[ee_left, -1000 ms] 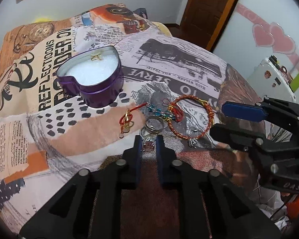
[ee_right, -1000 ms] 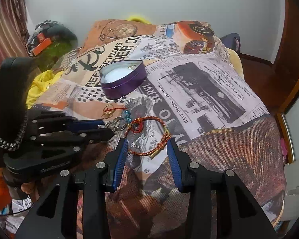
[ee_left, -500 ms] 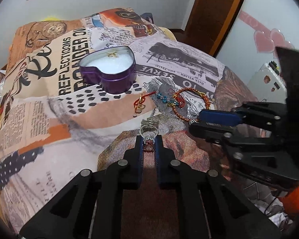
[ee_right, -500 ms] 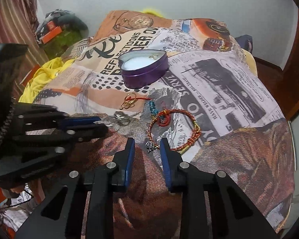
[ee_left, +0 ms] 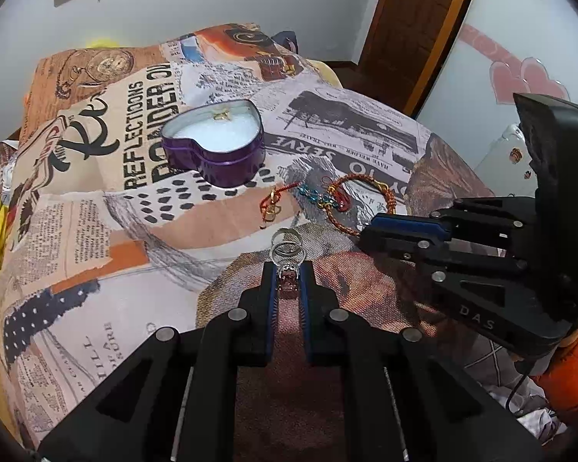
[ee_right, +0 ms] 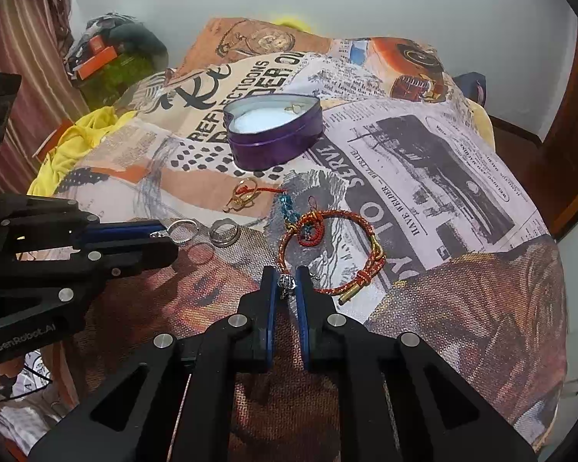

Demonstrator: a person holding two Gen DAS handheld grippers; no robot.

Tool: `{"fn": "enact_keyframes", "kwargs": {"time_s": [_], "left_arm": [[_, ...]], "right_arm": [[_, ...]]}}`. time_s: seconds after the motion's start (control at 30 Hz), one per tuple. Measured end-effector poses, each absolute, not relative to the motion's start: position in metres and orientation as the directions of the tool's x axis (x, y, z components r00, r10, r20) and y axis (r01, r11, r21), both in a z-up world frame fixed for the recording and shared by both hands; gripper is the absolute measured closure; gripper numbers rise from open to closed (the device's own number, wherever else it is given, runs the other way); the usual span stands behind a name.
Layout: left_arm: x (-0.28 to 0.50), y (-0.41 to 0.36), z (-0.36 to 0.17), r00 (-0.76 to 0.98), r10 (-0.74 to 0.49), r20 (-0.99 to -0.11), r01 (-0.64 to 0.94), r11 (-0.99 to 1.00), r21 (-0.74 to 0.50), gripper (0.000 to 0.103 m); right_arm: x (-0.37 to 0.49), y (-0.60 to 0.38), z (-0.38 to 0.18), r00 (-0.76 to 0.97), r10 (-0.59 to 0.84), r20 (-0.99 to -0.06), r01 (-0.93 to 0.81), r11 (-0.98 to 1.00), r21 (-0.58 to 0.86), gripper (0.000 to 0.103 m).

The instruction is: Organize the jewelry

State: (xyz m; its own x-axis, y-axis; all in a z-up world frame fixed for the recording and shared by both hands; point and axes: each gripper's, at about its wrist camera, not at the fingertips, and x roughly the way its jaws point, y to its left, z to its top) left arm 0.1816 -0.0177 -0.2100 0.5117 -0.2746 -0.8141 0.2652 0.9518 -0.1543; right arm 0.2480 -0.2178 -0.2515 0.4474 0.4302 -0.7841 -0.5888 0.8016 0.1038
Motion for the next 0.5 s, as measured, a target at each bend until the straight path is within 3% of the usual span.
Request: {"fn": "enact_keyframes", "kwargs": {"time_s": [0.5], "left_arm": [[0.175, 0.005, -0.165, 0.614, -0.252, -0.748, 0.216, 0.965, -0.148, 0.093]], "right_arm": [[0.245, -0.223, -0.209, 0.526, 0.462, -0.714, -0.583, 0.807, 0.093, 0.094]]}}
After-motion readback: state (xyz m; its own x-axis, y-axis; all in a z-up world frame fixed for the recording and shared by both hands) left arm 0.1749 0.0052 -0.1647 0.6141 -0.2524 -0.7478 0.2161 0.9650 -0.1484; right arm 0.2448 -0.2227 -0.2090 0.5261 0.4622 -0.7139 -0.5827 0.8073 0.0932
